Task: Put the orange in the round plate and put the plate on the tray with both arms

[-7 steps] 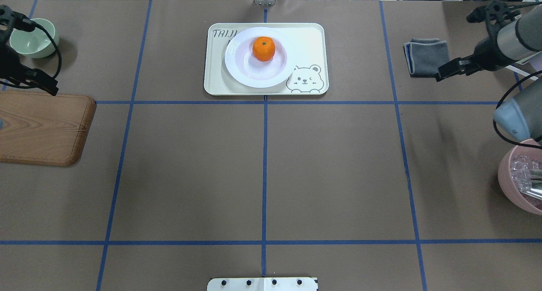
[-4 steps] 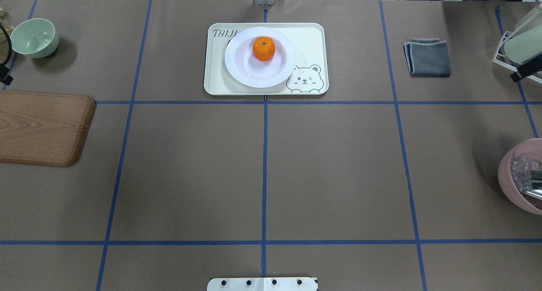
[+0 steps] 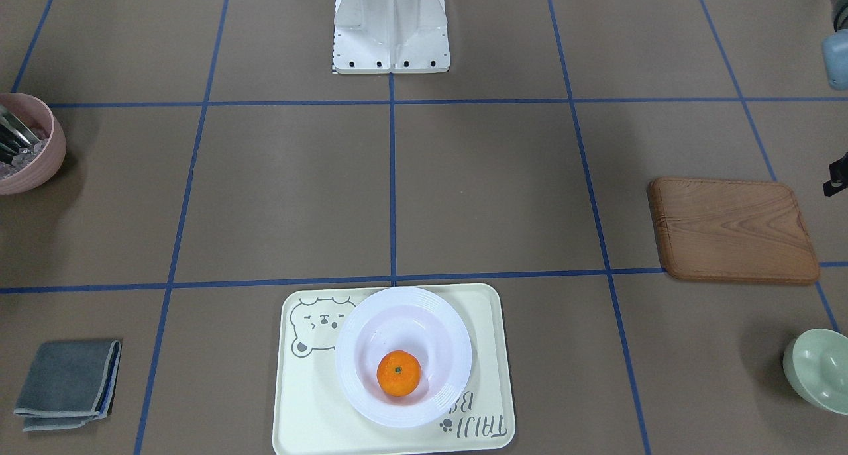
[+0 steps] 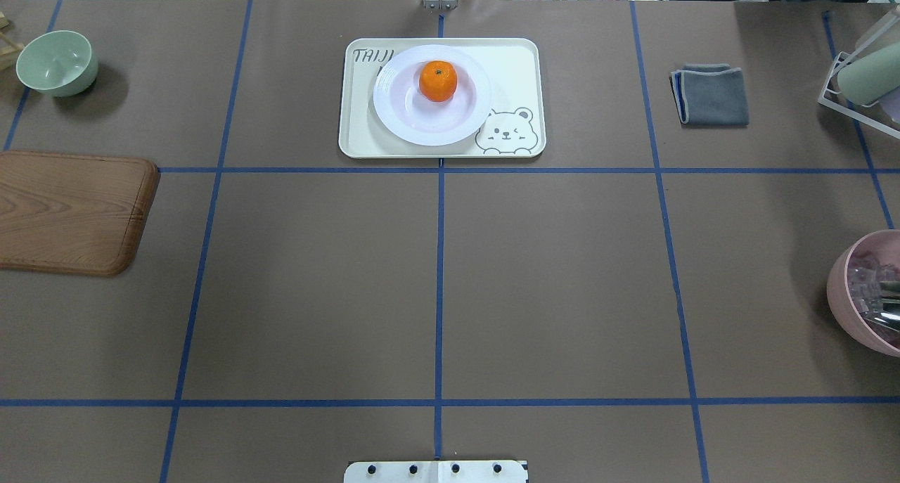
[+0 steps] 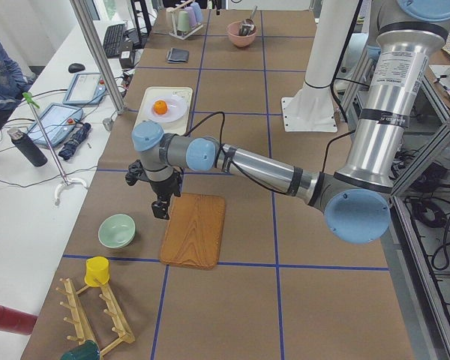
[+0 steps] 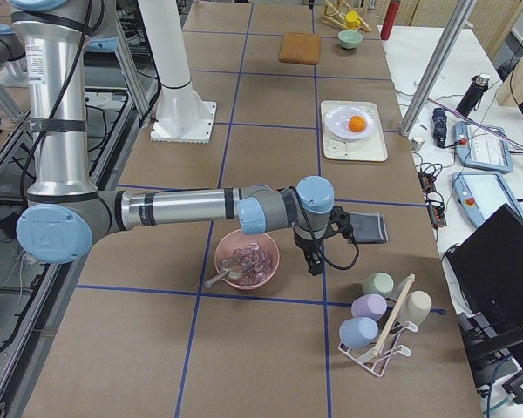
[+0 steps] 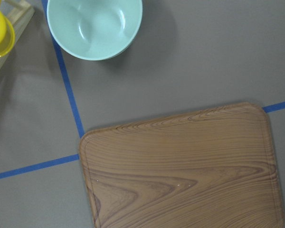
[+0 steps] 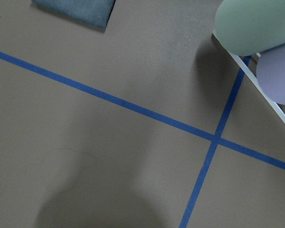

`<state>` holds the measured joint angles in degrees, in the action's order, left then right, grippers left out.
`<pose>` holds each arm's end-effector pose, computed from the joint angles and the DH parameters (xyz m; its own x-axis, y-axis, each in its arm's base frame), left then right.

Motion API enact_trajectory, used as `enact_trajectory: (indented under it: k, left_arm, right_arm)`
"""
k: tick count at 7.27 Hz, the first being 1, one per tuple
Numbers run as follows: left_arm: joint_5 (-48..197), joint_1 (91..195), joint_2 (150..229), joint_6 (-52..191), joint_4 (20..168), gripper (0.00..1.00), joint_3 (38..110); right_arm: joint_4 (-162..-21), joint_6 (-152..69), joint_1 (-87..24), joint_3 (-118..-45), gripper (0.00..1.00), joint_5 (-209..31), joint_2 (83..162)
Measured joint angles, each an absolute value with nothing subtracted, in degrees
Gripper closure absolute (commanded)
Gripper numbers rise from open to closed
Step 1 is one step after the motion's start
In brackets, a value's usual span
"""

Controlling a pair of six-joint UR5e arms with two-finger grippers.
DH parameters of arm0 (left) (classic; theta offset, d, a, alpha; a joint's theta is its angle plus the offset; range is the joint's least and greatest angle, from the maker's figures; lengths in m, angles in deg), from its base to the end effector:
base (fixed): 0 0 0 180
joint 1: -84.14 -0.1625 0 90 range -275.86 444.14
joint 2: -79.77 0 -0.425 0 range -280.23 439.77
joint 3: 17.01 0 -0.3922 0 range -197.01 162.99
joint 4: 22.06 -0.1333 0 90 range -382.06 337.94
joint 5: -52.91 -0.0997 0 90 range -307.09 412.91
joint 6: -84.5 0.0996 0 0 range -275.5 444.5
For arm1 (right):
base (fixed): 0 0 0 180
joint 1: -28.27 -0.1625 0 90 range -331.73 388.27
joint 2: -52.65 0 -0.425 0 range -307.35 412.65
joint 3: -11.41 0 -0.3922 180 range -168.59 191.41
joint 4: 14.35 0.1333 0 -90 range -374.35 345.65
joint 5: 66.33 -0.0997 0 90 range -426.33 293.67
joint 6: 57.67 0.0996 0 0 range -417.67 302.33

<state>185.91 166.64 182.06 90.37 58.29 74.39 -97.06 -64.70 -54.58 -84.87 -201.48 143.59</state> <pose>0.0104 -0.5797 0.5506 0.7017 0.2435 -0.6695 -0.2030 0.9692 0.1397 0.0004 -0.5001 0.5977 0.6605 -0.3583 0.6598 0.2038 0.9314 0.3017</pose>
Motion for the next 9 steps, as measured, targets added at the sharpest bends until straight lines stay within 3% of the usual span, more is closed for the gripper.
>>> enact_trajectory:
  k: [3, 9]
  left_arm:
    - [188.45, 171.54, 179.68, 97.75, 58.31, 0.02, 70.74]
    - [188.7, 171.61, 174.97, 93.55, 58.78, 0.02, 74.67]
  right_arm:
    - [-97.39, -64.0, -54.57, -85.32, 0.0, -201.49, 143.75]
    - [-108.37, -64.43, -53.08, -85.92, 0.0, -200.56, 138.9]
